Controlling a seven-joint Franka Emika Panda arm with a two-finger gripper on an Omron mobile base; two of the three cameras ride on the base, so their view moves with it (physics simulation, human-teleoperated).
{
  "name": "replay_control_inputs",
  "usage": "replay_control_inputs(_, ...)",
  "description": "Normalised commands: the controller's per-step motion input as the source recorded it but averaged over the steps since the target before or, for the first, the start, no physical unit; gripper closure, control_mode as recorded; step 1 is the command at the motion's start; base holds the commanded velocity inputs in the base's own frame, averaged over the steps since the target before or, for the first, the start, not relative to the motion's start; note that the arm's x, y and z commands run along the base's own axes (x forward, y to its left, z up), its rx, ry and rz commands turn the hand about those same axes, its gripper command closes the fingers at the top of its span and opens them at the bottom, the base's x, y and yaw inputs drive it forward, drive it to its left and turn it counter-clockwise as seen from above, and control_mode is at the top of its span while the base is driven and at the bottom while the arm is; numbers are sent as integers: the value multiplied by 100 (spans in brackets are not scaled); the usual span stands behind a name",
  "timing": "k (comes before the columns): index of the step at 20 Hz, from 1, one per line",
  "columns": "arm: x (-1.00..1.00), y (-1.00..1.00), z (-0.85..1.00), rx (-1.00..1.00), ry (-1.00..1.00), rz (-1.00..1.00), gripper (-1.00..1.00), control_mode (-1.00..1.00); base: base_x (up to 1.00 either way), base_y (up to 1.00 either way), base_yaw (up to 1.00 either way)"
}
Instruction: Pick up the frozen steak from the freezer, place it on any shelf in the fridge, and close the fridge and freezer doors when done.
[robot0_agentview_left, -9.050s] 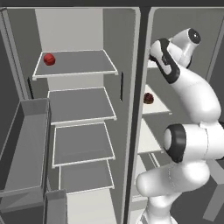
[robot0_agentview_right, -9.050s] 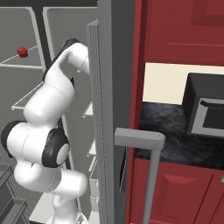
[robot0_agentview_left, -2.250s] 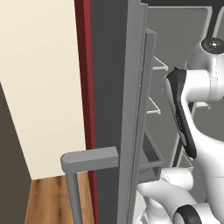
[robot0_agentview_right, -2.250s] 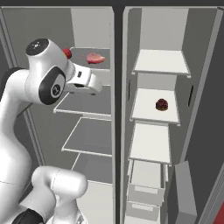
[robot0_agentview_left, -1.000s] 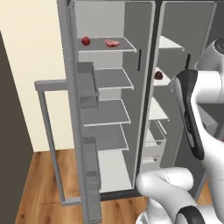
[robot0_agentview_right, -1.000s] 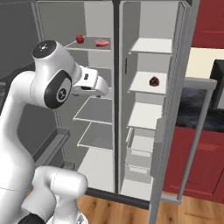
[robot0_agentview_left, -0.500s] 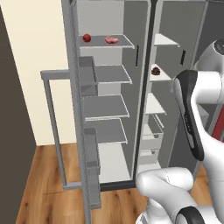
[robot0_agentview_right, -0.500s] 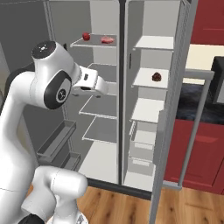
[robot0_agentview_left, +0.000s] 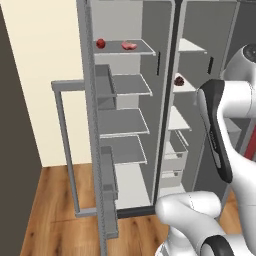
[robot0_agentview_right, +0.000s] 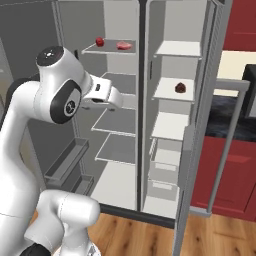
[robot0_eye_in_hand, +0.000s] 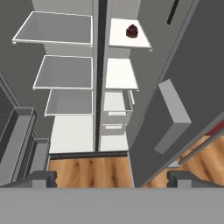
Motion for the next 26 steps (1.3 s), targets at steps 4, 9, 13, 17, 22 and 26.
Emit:
replay_control_inputs(4,0,0,0,0,0,0,-100,100,0,7,-2)
replay_control_inputs(9,-3,0,0,0,0,0,-100,-100,0,0,0)
replay_control_inputs(13,-18,0,0,0,-2,0,-100,-100,0,0,0)
replay_control_inputs(17,-78,12,7,0,-19,10,-100,-100,0,0,0)
replay_control_inputs(22,-83,81,3,0,-24,3,-100,-100,0,0,0)
replay_control_inputs(26,-92,100,0,0,-29,0,-100,-100,0,0,0)
